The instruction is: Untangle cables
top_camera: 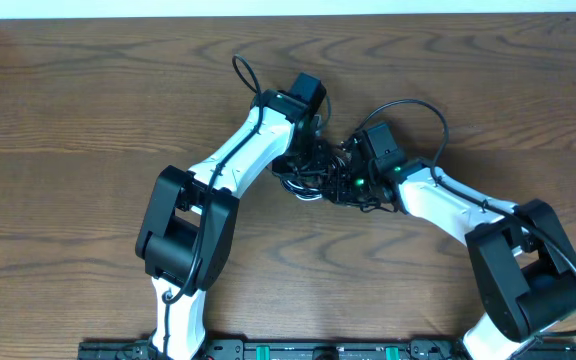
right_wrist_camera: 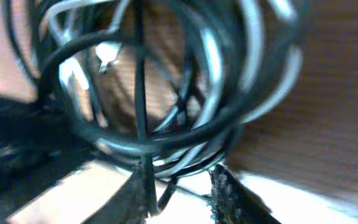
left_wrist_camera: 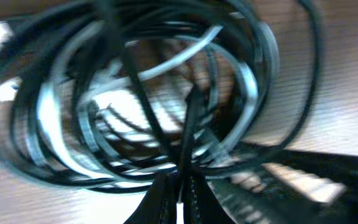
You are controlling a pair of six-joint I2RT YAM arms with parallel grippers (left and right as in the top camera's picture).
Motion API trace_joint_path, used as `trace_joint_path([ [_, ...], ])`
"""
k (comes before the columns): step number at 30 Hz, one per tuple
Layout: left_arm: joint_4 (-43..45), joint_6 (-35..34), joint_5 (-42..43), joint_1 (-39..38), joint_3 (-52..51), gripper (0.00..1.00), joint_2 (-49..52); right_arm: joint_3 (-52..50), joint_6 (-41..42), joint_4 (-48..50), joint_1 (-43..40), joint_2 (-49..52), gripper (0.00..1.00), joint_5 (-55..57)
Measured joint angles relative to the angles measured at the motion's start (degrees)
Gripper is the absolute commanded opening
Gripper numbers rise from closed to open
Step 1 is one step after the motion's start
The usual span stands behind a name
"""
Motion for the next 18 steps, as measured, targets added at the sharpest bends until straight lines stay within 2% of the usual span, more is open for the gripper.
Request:
trace_joint_path([
  [4,0.07,1.29,-1.38,-0.07,0.00,0.08,0.00,0.00,1.07,-0.76,-1.20,0.20,0.10,1.07],
  [9,-0.11,2.01,-1.68,-0.15,0.00,0.08,0.00,0.02,1.95,-0.92,-1.75,0.44,0.01,1.14],
  [15,-0.31,3.04,-1.25,0.44,0.00,0.08,0.00,0.39,1.97,-2.47,-2.97,0.44,0.01,-0.15],
  [18,0.39,2.69,1.99,2.21,0.00,0.08,0.02,0.48,1.97,-2.84,-4.17,0.44,0.01,-1.18],
])
